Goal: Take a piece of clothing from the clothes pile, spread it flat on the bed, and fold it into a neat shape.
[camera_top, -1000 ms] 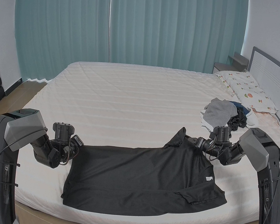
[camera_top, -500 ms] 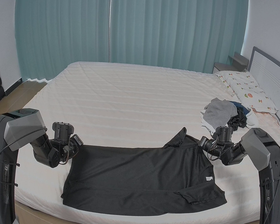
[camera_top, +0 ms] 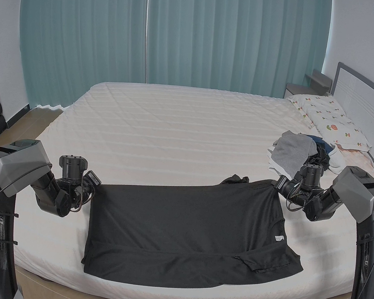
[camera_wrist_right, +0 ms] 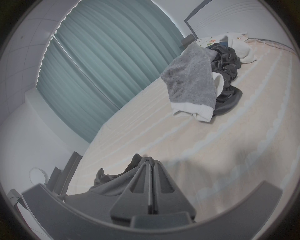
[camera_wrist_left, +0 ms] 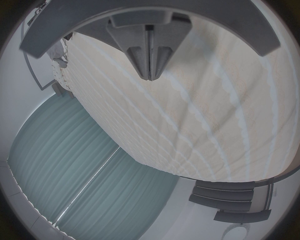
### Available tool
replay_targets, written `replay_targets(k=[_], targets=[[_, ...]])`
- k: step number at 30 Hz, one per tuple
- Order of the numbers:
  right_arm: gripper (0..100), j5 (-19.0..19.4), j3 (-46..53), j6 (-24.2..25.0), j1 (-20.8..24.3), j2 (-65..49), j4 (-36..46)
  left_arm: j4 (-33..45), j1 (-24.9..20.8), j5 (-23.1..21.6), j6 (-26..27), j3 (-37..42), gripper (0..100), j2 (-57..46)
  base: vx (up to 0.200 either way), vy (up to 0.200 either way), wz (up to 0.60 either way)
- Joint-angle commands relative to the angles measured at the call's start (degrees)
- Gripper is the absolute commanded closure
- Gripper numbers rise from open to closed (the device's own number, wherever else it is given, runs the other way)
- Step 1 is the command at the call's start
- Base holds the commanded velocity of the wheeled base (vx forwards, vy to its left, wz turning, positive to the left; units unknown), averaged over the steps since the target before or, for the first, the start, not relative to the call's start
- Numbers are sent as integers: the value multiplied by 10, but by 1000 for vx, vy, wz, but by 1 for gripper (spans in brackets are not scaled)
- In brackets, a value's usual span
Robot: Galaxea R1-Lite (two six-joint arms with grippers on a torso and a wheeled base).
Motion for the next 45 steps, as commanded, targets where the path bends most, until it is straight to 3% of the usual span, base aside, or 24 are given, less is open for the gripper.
replay_targets(k=[1,4,29,40,45], targets=[[100,2,35,11,-5,-30,-43,-1,4,0,3,4,100,-3,0,0,0],[100,3,85,4,4,-38,-83,-1,2,1,3,-1,100,-4,0,0,0],[100,2,189,-2,-2,-99,-100,-8,1,-8,13,38,100,-45,0,0,0],[100,6,141,-21,0,-57,-90,-11,-2,-10,53,41,100,-27,0,0,0],[100,3,112,-21,2,-26,-90,-71,-5,-9,52,33,100,12,0,0,0]])
